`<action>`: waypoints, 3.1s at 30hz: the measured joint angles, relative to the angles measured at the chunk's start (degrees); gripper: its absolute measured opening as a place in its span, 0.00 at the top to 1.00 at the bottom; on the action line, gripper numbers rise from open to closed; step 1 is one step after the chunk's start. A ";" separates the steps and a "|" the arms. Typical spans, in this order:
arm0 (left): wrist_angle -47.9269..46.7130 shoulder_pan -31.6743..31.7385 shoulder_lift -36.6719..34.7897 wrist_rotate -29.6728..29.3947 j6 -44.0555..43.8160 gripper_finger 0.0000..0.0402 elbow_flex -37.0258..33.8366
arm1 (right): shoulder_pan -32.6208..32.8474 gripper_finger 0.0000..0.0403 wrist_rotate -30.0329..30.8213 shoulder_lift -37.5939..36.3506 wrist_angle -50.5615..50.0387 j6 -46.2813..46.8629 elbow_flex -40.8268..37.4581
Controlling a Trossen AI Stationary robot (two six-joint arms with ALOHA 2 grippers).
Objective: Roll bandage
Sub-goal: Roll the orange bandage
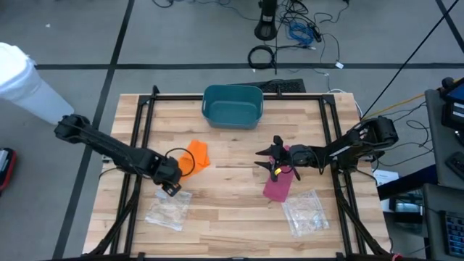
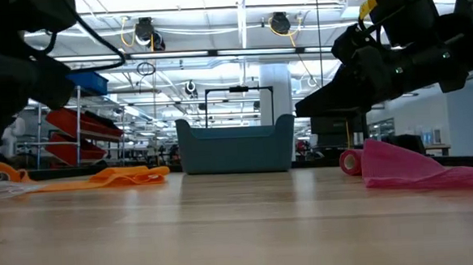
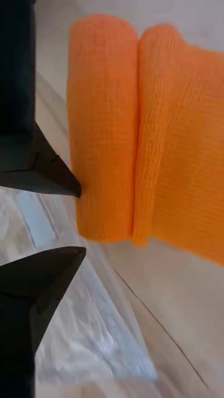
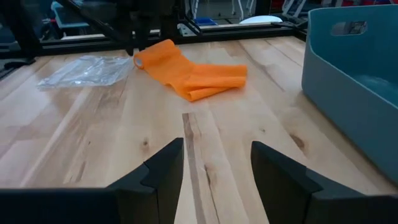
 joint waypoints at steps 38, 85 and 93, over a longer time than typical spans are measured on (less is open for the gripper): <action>-7.83 13.78 3.17 -29.34 13.05 0.61 8.25 | 3.69 0.57 4.48 -9.81 -6.35 2.88 -0.04; 4.00 39.53 2.85 4.15 26.96 0.61 1.08 | 4.46 0.57 -1.68 -8.44 -11.71 6.63 -0.04; 4.54 39.19 3.09 7.75 26.44 0.61 1.06 | 4.48 0.57 -3.05 -8.44 -11.89 6.77 -0.04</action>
